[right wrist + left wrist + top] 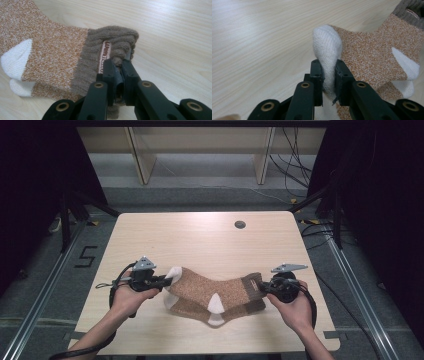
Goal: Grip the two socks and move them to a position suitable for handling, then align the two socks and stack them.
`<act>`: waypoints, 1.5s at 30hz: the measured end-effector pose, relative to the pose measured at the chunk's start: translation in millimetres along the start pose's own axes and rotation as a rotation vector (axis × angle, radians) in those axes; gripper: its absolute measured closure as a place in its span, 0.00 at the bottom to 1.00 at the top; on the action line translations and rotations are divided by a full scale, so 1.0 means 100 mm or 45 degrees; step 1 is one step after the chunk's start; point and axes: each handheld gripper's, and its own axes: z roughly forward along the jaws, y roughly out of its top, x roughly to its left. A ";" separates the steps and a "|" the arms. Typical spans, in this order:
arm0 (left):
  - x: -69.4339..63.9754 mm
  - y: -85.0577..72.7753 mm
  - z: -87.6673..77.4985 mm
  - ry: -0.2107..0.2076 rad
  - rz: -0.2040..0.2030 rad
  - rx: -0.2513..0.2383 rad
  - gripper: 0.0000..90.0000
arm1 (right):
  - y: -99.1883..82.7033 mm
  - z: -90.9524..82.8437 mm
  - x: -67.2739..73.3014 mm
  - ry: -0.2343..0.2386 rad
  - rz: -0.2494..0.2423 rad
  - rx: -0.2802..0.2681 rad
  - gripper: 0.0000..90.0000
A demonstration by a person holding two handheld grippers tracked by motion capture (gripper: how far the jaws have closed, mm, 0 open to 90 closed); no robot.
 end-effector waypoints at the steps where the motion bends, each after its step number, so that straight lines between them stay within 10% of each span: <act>1: 0.00 -0.02 -0.01 -0.008 0.007 0.001 0.87 | -0.01 0.01 -0.01 0.019 -0.033 -0.013 0.93; 18: 0.01 -0.19 -0.03 -0.024 -0.037 -0.003 0.87 | -0.15 0.02 0.03 0.012 -0.048 0.004 0.93; 24: 0.00 -0.21 -0.04 -0.022 -0.037 -0.004 0.87 | -0.18 0.00 0.10 0.017 0.063 -0.015 0.93; 28: 0.00 -0.21 -0.05 -0.022 -0.031 -0.005 0.87 | -0.17 0.01 0.06 0.015 -0.020 -0.039 0.93; 45: 0.01 -0.40 0.09 -0.024 -0.061 0.061 0.87 | -0.25 0.11 0.06 0.035 0.011 0.086 0.93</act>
